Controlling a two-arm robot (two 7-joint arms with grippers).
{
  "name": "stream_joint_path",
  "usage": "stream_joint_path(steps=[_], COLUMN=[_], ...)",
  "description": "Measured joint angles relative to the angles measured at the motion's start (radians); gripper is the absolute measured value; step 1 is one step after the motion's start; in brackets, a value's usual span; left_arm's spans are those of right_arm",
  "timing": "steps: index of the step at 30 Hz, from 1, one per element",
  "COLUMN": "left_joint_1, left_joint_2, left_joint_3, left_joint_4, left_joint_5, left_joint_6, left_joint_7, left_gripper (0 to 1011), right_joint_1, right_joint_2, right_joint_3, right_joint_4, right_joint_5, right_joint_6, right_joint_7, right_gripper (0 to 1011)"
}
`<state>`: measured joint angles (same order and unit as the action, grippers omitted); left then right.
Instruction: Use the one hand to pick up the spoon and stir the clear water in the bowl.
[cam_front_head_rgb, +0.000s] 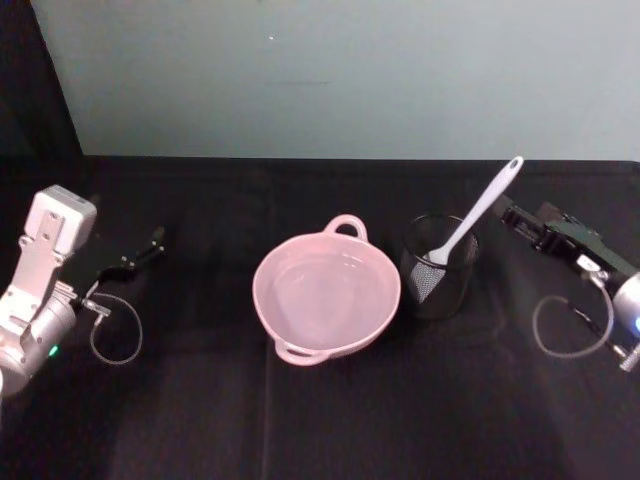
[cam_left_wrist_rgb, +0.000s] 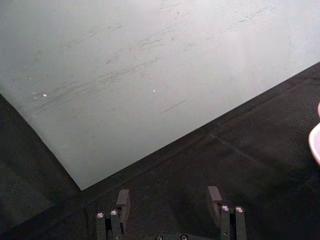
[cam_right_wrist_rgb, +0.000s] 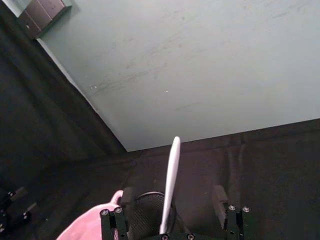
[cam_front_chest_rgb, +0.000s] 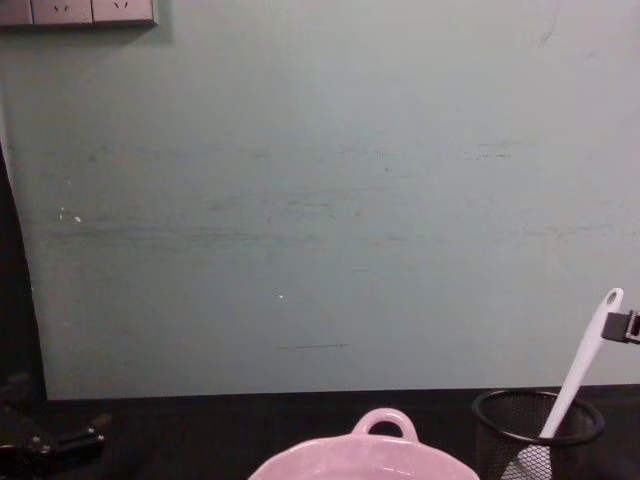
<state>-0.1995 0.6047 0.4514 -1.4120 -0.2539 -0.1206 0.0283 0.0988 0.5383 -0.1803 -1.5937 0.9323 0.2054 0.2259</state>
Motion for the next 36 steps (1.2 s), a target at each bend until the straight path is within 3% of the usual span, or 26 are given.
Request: stream_joint_path(steps=[11,25,36], left_joint_1=[0.0,0.0,0.0], left_joint_2=[0.0,0.0,0.0], left_joint_3=[0.0,0.0,0.0], left_joint_4=[0.0,0.0,0.0], left_joint_5=[0.0,0.0,0.0], left_joint_6=[0.0,0.0,0.0], left_joint_7=[0.0,0.0,0.0], left_gripper=[1011,1011,1011], right_joint_1=[0.079,0.156,0.191], right_joint_2=[-0.034,-0.048,-0.054], right_joint_3=[-0.033,-0.094,-0.123], right_joint_4=[0.039,0.095,0.128], right_joint_5=[0.075,0.069,0.06], right_joint_6=[0.072,0.065,0.052], right_joint_7=[-0.07,-0.122,-0.119], right_gripper=[1003,1003,1002])
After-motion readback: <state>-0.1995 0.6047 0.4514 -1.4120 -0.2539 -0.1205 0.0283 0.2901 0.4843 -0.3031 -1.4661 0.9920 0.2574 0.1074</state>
